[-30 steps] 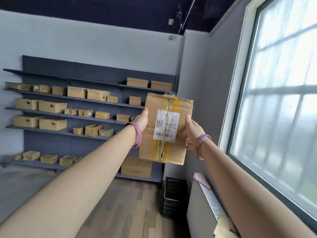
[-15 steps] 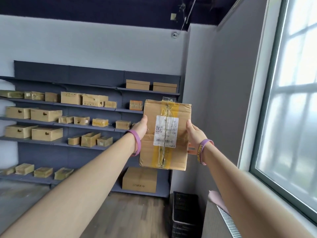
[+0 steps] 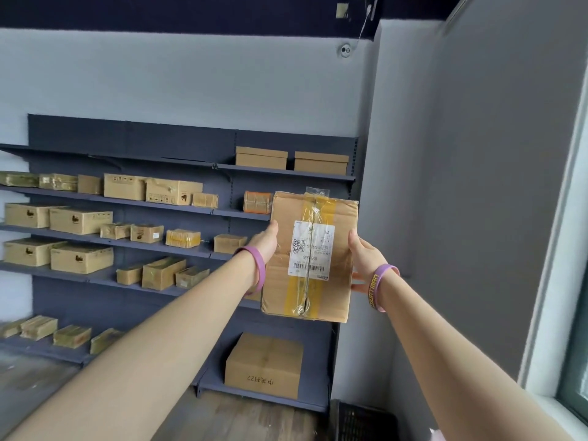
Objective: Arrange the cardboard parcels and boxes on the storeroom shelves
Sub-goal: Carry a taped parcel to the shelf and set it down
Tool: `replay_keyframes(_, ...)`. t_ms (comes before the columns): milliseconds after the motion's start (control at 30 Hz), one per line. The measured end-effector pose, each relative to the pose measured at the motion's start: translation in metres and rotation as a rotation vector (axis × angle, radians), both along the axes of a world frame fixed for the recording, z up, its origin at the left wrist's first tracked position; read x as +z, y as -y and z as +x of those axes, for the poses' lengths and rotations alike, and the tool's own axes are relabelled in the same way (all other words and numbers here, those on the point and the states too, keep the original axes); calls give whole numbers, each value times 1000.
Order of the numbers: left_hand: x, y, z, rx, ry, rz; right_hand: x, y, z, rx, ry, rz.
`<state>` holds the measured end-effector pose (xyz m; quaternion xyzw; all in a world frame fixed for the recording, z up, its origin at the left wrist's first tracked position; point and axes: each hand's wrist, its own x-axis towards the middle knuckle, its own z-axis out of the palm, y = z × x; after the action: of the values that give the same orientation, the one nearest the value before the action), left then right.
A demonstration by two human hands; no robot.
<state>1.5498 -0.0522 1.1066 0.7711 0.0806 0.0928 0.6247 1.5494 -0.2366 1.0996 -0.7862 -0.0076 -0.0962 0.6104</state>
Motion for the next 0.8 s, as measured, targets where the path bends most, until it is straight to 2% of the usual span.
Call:
replay_keyframes(233,11,10,111,6,6,-17,5,9,114,-21,13,0)
replay_keyframes(600,-11,-21,311,-67,2,-7,-12,-21,301,-54,4,-6)
replay_keyframes(800,20,-42,432,-105,114,-58,6,-44,420,-95,62,7)
